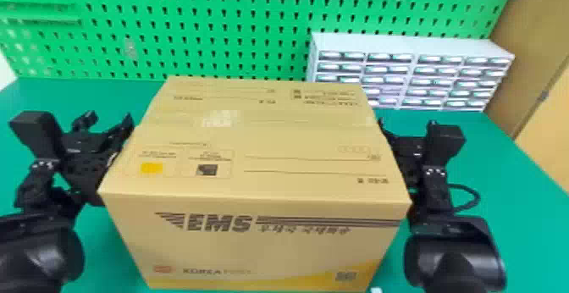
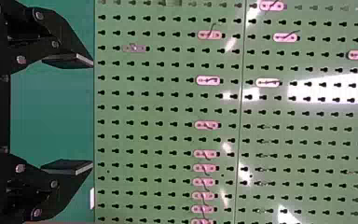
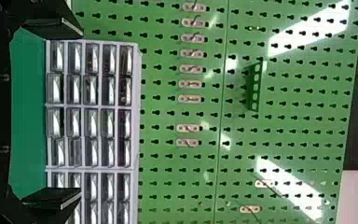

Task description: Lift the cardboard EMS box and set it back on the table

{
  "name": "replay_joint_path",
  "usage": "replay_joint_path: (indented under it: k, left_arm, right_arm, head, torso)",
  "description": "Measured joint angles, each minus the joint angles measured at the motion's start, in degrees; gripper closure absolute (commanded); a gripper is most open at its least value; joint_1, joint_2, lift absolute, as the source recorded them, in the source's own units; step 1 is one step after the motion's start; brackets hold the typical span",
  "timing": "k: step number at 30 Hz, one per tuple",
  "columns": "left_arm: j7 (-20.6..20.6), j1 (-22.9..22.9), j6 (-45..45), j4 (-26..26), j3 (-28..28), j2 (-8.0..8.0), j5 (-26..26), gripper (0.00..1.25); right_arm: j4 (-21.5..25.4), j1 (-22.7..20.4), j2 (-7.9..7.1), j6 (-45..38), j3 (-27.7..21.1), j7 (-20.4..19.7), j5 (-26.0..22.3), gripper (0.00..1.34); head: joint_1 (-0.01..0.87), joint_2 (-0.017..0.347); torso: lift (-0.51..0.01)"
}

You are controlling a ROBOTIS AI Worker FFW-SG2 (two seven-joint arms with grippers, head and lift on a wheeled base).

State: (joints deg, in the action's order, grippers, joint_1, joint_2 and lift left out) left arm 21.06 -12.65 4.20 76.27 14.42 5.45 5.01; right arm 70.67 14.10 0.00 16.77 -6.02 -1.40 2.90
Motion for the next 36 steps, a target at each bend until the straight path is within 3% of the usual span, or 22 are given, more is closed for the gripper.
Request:
replay_joint_path:
  k: [28,36]
  left_arm:
    - [-0.09,0.16,-1.03,1.24,-3.94,0.02,-0.86,0.48]
    - [-1.85,0.37,-1.44,1.88,-4.01,0.01,-1.54,0.48]
  right_arm:
    - [-1.16,1.07,-0.02,-0.66,4.99,-0.01,-0.83,0.12]
    - [-1.16,1.18,-0.01,-0.91,5.49,-0.01,-0.92,0.11]
  head:
    - [0.678,-0.015]
    - [0.678,-0.015]
  torso:
    - [-0.093]
    - [-0.093]
